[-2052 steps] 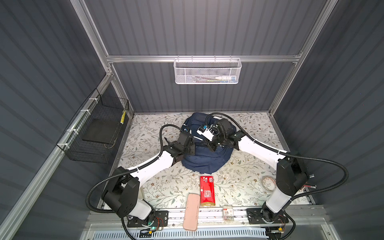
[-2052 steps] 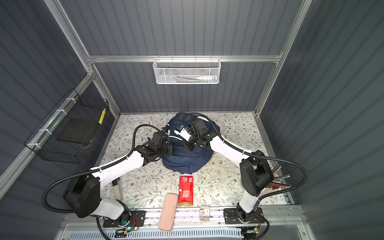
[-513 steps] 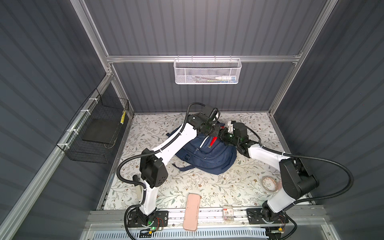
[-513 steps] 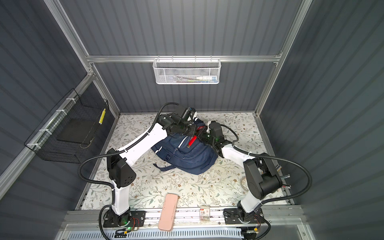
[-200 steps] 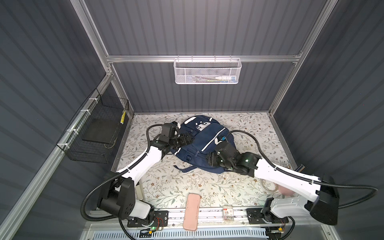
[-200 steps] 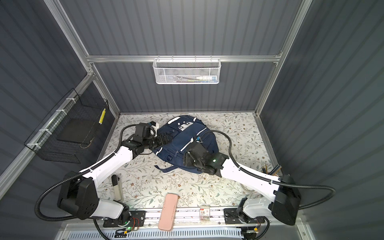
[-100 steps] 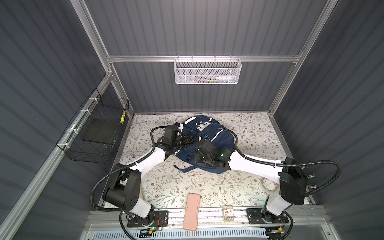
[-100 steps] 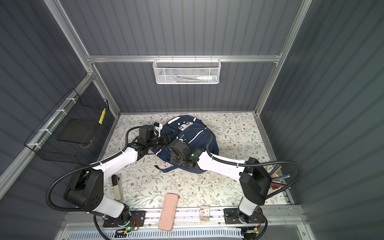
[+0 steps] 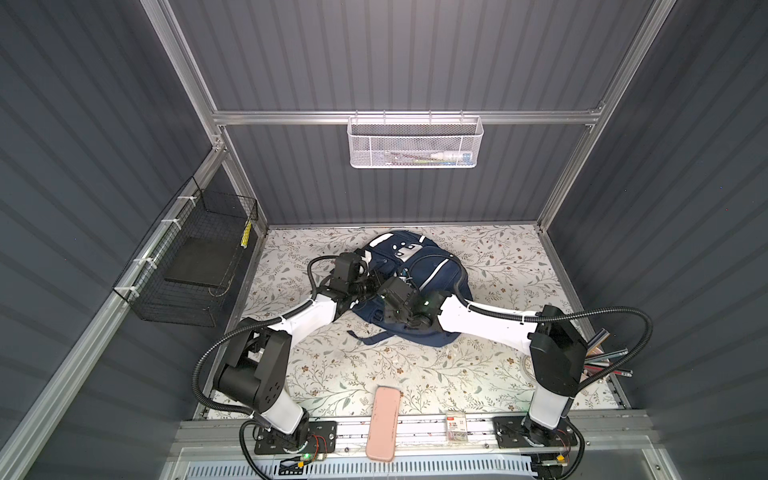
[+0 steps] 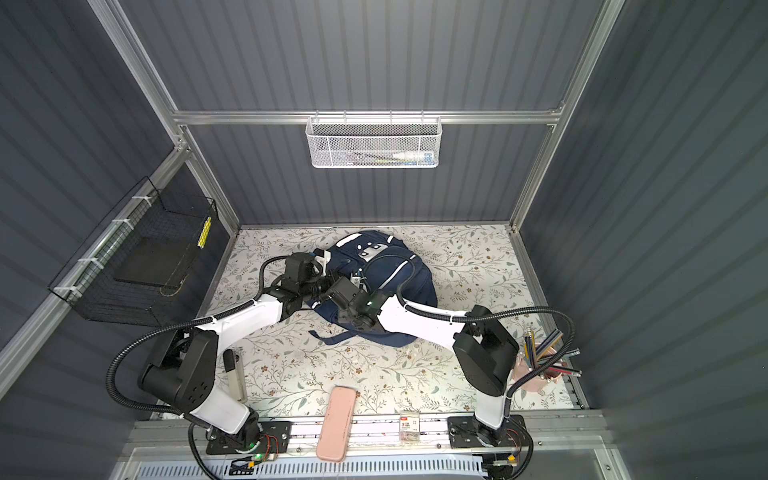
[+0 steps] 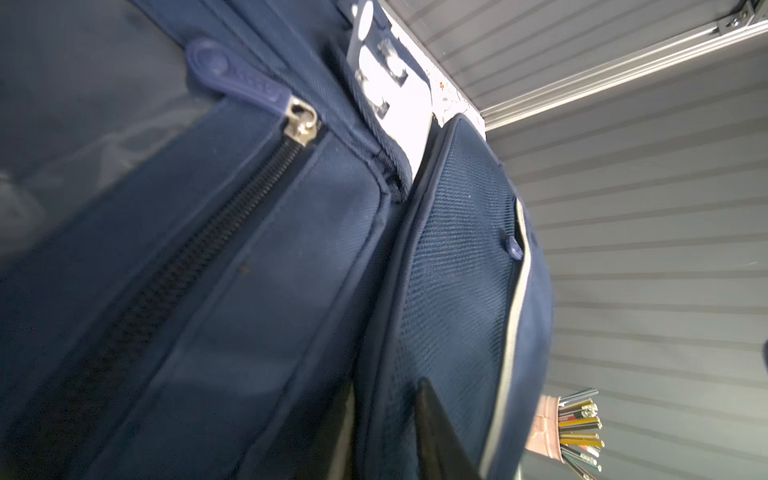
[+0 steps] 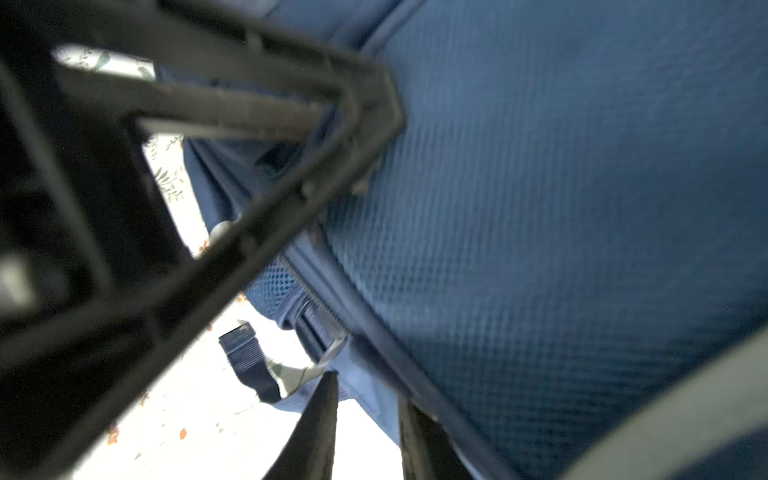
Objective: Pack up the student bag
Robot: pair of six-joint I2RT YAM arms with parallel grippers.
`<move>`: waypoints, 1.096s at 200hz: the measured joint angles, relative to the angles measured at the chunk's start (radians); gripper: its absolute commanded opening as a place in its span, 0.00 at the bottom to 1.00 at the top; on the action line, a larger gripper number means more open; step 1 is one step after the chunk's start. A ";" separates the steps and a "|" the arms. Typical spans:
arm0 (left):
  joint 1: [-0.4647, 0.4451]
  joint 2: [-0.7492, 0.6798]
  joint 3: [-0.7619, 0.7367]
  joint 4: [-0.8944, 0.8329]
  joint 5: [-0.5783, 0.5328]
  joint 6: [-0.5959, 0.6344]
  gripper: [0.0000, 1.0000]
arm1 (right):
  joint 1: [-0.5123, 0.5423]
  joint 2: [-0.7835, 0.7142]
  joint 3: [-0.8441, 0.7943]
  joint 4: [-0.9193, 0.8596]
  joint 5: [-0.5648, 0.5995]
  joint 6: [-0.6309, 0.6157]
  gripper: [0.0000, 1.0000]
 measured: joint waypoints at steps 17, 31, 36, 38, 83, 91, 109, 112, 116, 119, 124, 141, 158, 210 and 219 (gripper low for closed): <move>-0.002 -0.014 0.000 -0.010 0.000 0.000 0.26 | -0.001 0.000 0.000 -0.005 0.013 -0.007 0.25; -0.003 -0.030 -0.002 -0.013 0.000 0.000 0.26 | -0.003 -0.001 -0.002 -0.001 0.014 -0.010 0.44; -0.003 -0.035 -0.004 -0.013 0.000 0.000 0.26 | -0.004 -0.002 -0.003 0.004 0.012 -0.008 0.49; -0.003 -0.037 -0.005 -0.013 0.000 0.000 0.26 | -0.004 -0.002 -0.003 0.005 0.011 -0.011 0.50; -0.010 -0.055 -0.035 -0.002 0.001 -0.010 0.25 | -0.030 -0.002 -0.024 0.048 -0.021 0.029 0.38; -0.011 -0.056 -0.040 -0.002 0.001 -0.013 0.25 | -0.040 -0.002 -0.032 0.056 -0.032 0.038 0.26; -0.011 -0.056 -0.049 -0.003 0.001 -0.014 0.25 | -0.063 -0.004 -0.051 0.072 -0.053 0.045 0.14; -0.011 -0.056 -0.050 -0.003 0.001 -0.014 0.25 | -0.065 -0.006 -0.056 0.074 -0.056 0.044 0.13; -0.011 -0.056 -0.051 -0.004 0.001 -0.014 0.25 | -0.068 -0.010 -0.063 0.081 -0.059 0.050 0.11; -0.011 -0.056 -0.051 -0.004 0.000 -0.014 0.25 | -0.070 -0.014 -0.069 0.084 -0.061 0.048 0.10; -0.011 -0.056 -0.051 -0.004 0.000 -0.014 0.25 | -0.072 -0.023 -0.082 0.092 -0.064 0.053 0.08; -0.010 -0.056 -0.051 -0.005 -0.001 -0.013 0.25 | -0.074 -0.079 -0.137 0.112 -0.075 0.056 0.03; -0.006 -0.056 -0.052 -0.005 -0.008 -0.013 0.25 | -0.075 -0.152 -0.195 0.114 -0.077 0.067 0.00; 0.005 -0.047 -0.086 0.051 -0.006 -0.023 0.26 | -0.090 -0.262 -0.320 0.154 -0.097 0.072 0.16; 0.005 -0.050 -0.100 0.072 -0.003 -0.028 0.31 | -0.089 -0.274 -0.341 0.174 -0.106 0.074 0.29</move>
